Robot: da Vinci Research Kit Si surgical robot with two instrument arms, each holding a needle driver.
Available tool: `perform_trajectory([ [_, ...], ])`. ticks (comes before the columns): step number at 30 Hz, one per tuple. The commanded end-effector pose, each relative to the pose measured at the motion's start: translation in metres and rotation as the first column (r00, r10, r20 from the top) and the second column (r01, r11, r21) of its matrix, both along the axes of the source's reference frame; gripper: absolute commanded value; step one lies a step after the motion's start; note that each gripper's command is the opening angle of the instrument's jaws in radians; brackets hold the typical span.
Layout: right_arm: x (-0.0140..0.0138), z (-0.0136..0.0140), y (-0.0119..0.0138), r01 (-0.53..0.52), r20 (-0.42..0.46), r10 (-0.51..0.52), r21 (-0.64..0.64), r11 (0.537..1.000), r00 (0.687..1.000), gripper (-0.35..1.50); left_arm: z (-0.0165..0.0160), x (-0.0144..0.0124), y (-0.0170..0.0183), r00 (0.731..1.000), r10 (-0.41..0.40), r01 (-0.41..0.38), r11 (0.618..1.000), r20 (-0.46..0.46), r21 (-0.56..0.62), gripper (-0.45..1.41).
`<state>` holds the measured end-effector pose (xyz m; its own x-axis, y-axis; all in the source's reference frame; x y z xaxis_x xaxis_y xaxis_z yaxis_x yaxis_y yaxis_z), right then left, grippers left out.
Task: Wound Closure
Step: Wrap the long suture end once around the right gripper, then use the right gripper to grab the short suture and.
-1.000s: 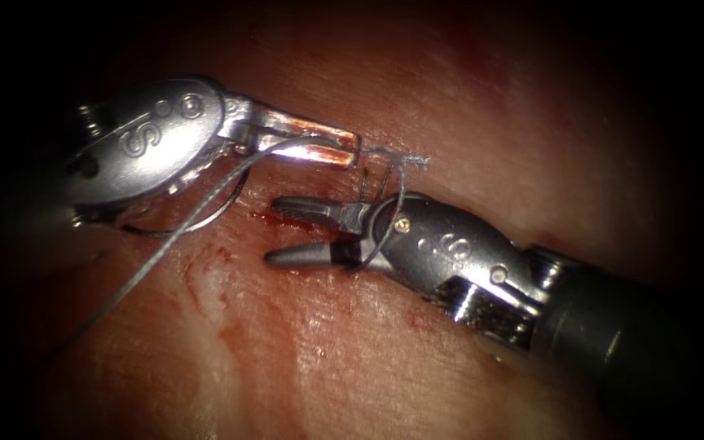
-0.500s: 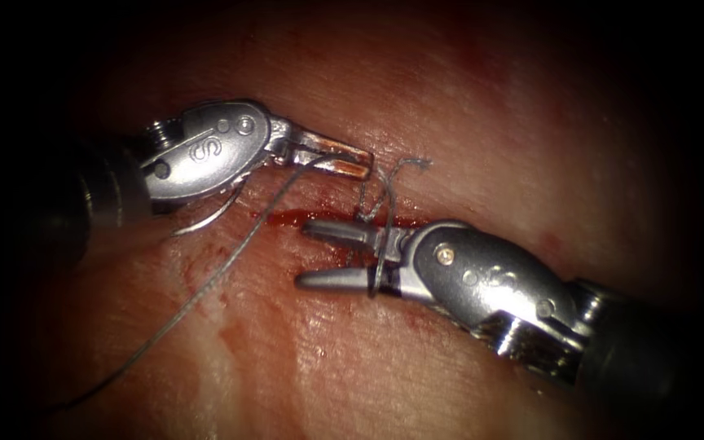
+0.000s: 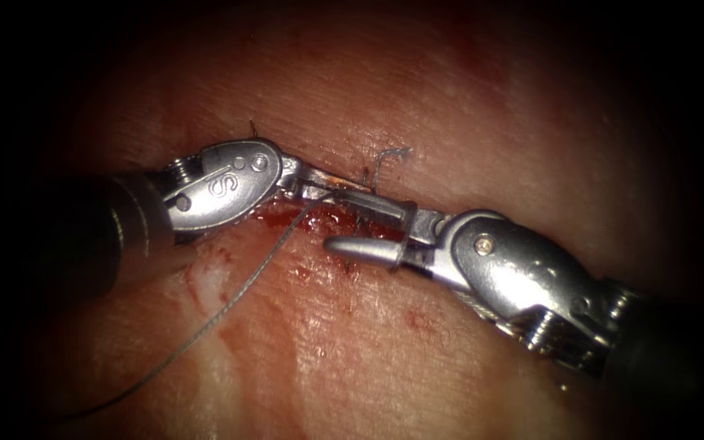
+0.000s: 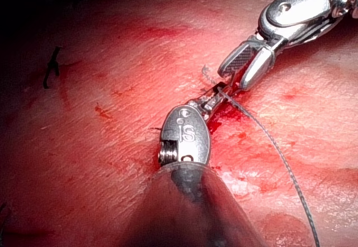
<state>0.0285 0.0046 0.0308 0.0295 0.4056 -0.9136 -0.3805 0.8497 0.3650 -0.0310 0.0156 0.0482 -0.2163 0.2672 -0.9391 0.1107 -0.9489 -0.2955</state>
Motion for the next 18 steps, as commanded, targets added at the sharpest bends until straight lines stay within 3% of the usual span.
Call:
perform_trajectory([
  [1, 0.0001, 0.0006, 0.0009, -0.017, 0.006, 0.017, -0.006, 1.000, 1.000, 0.22, 0.0003, -0.0005, 0.0004, 1.000, 0.002, -0.002, 1.000, 0.004, -0.004, -0.45],
  [12, -0.0005, 0.0040, -0.0009, -0.184, 0.015, 0.187, 0.261, 0.948, 0.982, 0.32, -0.0018, -0.0001, -0.0015, 1.000, 0.011, -0.011, 1.000, 0.010, -0.001, -0.45],
  [15, -0.0007, 0.0045, -0.0011, -0.221, 0.039, 0.220, 0.317, 0.922, 0.975, 0.39, -0.0022, -0.0001, -0.0017, 1.000, 0.011, -0.011, 1.000, 0.011, 0.001, -0.45],
  [16, -0.0009, 0.0048, -0.0012, -0.247, 0.054, 0.244, 0.345, 0.906, 0.968, 0.52, -0.0025, -0.0002, -0.0019, 1.000, 0.011, -0.011, 1.000, 0.011, 0.001, -0.45],
  [18, -0.0011, 0.0050, -0.0013, -0.270, 0.066, 0.265, 0.357, 0.894, 0.962, 0.59, -0.0026, -0.0003, -0.0020, 1.000, 0.010, -0.010, 1.000, 0.010, 0.001, -0.45],
])
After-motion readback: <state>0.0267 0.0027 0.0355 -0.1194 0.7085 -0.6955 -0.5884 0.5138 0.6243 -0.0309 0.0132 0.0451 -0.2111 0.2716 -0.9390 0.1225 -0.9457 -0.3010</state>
